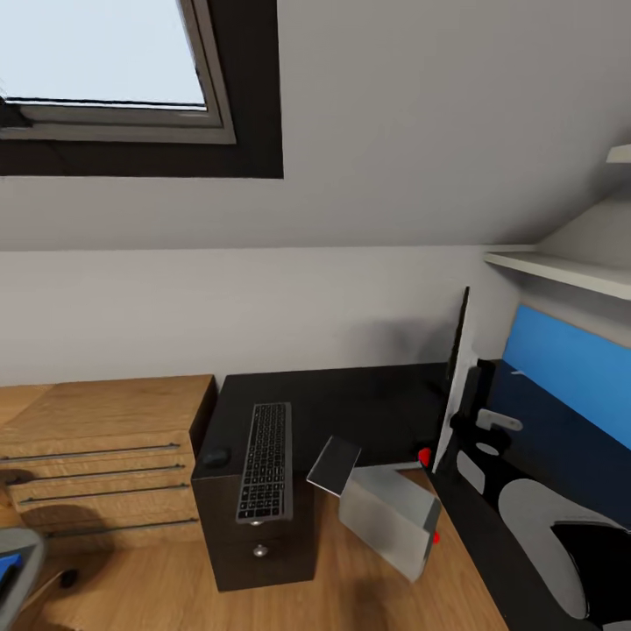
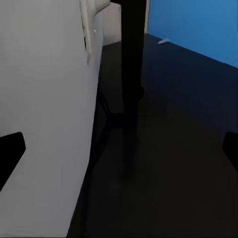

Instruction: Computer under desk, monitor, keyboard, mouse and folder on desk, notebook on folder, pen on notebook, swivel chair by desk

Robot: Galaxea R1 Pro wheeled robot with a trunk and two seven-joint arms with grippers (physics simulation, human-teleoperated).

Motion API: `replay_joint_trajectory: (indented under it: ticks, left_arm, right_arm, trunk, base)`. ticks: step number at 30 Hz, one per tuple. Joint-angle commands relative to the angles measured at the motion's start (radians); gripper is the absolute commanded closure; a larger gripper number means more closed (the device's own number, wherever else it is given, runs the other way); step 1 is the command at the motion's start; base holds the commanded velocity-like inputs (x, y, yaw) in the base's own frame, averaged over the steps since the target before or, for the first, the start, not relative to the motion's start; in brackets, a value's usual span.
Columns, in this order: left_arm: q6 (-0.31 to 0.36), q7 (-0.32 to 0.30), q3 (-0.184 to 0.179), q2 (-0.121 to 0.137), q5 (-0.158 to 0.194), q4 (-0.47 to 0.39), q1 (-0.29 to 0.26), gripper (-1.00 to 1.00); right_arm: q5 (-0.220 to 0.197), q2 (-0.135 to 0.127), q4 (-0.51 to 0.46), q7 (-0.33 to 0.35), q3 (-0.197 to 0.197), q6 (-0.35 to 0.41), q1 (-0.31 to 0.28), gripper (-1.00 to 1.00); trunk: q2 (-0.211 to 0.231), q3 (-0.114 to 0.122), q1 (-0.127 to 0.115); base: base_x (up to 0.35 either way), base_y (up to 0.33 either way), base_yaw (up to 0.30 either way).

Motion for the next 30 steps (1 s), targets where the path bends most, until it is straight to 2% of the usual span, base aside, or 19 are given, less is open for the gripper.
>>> replay_joint_trajectory:
  ticks: [1,21,30]
  left_arm:
    - [-0.003,0.008,-0.007,0.002,0.010,-0.001,0.000,-1.00]
    - [-0.003,0.007,-0.008,0.001,0.010,-0.001,0.000,-1.00]
    - [-0.003,0.007,-0.008,0.001,0.010,-0.001,0.000,-1.00]
  right_arm:
    - [-0.008,0.003,0.000,0.001,0.006,-0.004,0.000,-1.00]
    - [-0.006,0.004,0.000,0.002,0.005,-0.004,0.002,-1.00]
    - [-0.006,0.003,-0.001,0.002,0.005,-0.004,0.002,-1.00]
  trunk:
    - [-0.002,-0.002,0.000]
    - [-0.002,-0.002,0.000]
    - [-0.002,-0.002,0.000]
  base:
    - [0.000,0.000,0.222]
    - [0.000,0.000,0.244]
    - [0.000,0.000,0.041]
